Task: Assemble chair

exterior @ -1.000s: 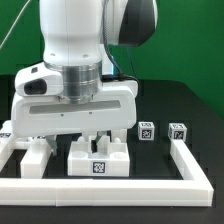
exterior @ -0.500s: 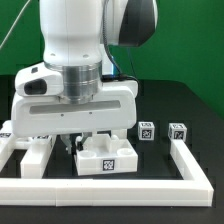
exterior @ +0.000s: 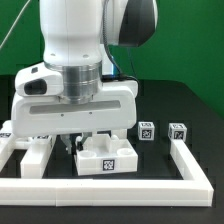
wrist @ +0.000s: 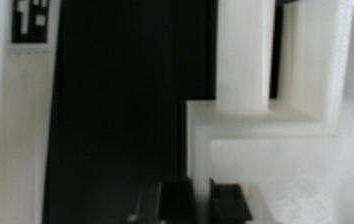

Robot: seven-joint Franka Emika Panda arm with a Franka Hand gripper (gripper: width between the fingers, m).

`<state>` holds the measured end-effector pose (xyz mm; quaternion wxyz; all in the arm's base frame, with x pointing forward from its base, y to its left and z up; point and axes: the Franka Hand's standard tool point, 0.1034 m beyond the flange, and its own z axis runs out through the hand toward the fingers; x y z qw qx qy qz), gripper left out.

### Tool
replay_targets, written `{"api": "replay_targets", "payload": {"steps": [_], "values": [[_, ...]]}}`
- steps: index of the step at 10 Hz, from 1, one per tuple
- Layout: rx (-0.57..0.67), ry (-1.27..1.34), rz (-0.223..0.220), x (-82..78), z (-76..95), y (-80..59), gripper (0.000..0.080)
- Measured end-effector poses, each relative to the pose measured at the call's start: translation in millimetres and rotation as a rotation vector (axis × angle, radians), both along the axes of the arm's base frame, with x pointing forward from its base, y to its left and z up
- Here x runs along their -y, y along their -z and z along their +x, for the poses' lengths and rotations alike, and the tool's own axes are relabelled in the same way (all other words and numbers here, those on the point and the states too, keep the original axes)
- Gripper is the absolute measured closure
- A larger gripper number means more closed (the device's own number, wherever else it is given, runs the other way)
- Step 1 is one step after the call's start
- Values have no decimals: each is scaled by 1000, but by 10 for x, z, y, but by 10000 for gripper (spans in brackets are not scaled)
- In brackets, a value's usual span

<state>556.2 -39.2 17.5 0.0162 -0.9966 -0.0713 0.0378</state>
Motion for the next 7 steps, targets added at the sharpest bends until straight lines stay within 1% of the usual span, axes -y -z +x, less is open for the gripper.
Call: {"api": "replay_targets", "payload": {"steps": [2,3,4,5,7], "values": [[-1,16,0,-27,14,1,771],[6,42,-1,-173,145,-2,771],[14,46,-3,-285,269,-5,771],[7,61,-2,-376,352,-6,771],[22,69,5,-594,614,-13,771]]}}
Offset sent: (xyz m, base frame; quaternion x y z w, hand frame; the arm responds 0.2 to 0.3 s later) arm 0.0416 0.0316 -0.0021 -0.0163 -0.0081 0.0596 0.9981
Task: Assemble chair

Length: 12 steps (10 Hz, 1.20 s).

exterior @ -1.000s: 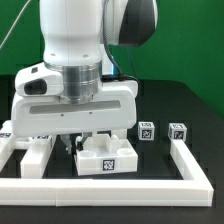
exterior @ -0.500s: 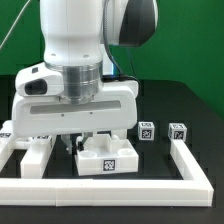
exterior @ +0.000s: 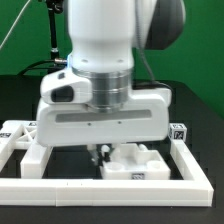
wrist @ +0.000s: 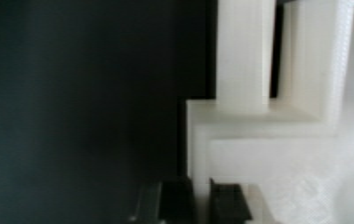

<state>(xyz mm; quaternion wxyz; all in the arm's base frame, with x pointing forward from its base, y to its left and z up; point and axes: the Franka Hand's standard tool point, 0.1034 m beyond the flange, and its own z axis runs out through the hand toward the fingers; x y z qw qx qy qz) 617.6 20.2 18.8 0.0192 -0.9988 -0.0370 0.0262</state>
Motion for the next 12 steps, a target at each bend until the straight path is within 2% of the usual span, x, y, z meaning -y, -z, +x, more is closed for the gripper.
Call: {"api": "replay_targets", "payload": {"steps": [2,7,8,9,10,11,12], "values": [[-8,4,-1,-152,40,-1,771],[-20,31,-5,-166,39,2,771],[-20,31,-5,-166,39,2,598],[-20,31,-5,-167,39,1,463],[-20,31,-5,-167,39,2,463],[-20,31,-5,-167,39,2,267],[-20,31,-5,-167,39,2,186]]}}
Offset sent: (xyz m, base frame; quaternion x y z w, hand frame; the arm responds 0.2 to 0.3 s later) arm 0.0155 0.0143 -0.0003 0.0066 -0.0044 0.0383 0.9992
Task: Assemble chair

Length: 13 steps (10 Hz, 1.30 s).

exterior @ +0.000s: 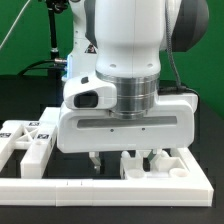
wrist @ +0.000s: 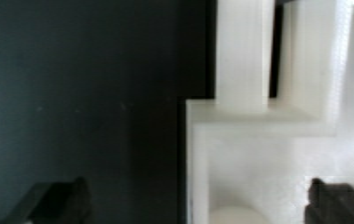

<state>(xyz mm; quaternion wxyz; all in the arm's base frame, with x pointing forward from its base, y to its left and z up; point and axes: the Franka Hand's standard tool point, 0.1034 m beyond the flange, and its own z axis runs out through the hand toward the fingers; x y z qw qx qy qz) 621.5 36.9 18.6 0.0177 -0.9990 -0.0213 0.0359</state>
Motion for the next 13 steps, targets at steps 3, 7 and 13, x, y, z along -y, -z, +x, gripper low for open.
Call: {"api": "replay_targets", "payload": {"steps": [3,7,13], "values": [[0,0,0,0,0,0,151],[-20,2,0,22,-41,-107,150],[-210,5,-4,18,-552,-563,150]]}}
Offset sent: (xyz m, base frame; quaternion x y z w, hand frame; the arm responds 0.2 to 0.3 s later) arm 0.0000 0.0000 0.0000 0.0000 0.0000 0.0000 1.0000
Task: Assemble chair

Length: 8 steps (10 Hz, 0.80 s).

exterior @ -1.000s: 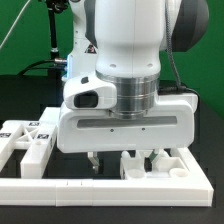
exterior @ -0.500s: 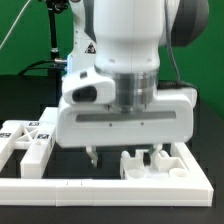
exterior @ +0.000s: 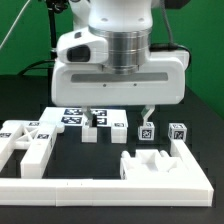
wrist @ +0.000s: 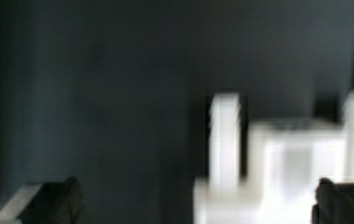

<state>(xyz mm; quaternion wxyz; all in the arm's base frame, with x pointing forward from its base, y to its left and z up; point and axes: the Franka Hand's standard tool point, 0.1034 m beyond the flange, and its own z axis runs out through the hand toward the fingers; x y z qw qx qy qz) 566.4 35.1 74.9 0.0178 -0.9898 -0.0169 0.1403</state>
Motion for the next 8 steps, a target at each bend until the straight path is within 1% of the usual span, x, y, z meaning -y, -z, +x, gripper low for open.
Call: {"api": "replay_targets", "payload": {"steps": [3,4,5,6,7,8], "values": [[-212,-4,0,-12,-83,27,150],[-292,33,-21,-33,-206,103,150],[-425,32,-28,-45,-420,139,150],[-499,29,-31,-46,-551,208,150],[-548,31,-35,-48,-683,247,150],[-593,42,-37,-49,-751,243,150]]}}
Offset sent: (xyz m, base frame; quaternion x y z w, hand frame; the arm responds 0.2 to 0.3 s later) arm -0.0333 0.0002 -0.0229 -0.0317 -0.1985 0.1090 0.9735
